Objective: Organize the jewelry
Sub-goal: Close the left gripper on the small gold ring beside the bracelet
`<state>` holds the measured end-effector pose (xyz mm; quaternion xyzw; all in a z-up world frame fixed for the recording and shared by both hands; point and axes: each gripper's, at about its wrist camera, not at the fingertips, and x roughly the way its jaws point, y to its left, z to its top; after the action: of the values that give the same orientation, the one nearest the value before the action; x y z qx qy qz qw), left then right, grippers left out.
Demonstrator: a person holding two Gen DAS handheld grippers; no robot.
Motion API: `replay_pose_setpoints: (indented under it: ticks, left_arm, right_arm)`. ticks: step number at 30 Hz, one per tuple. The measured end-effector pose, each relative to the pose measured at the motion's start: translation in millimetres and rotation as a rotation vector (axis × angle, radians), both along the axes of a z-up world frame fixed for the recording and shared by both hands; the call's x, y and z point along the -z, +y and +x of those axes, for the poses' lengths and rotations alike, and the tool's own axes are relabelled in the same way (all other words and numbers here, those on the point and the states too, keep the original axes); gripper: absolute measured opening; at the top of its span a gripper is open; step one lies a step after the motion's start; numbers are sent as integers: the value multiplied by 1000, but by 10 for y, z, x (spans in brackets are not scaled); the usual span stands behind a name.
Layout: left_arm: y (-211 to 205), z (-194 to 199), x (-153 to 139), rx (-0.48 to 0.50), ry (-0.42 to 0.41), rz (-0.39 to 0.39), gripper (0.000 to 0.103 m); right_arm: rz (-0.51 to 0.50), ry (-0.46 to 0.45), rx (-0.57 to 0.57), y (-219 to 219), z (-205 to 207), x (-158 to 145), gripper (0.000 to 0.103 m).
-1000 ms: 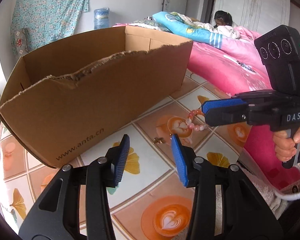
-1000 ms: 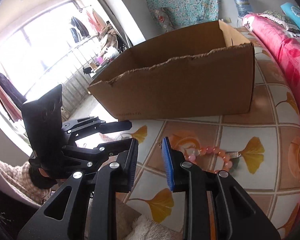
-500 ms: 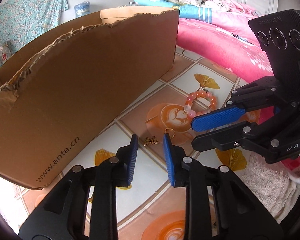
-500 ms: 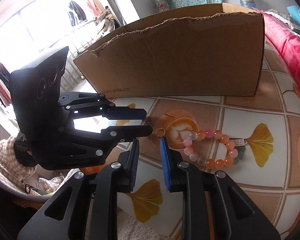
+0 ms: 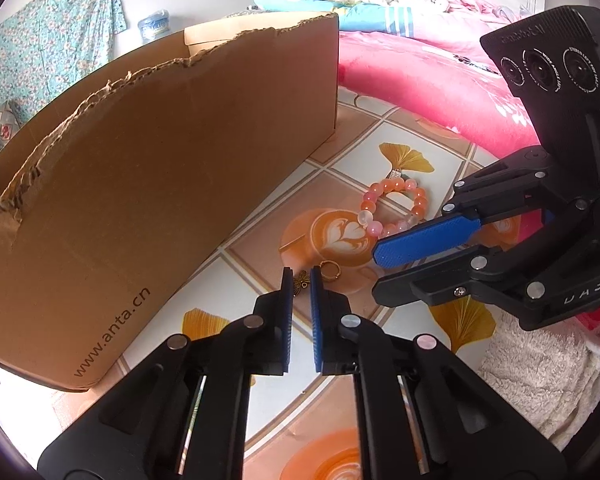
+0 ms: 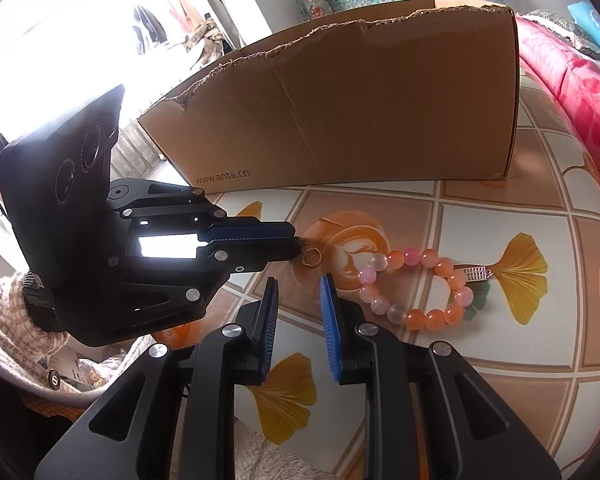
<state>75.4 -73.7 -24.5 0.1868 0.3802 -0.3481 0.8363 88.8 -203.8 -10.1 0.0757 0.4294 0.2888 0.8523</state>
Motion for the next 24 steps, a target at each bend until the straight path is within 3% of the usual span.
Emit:
replay_pose_setpoints:
  ticks: [9,13,24]
  left_arm:
    - [37,16,-24,-14,24,-21,4]
    - [16,34,-41,-28,39,-36,18]
    - [-72,48,-18,-39,25,1,18]
  right_arm:
    - [5,0,3,-41,-23,1,22]
    - [8,2,3,-24,-19,13,22]
    - [13,1,13,-58,-13,10,22]
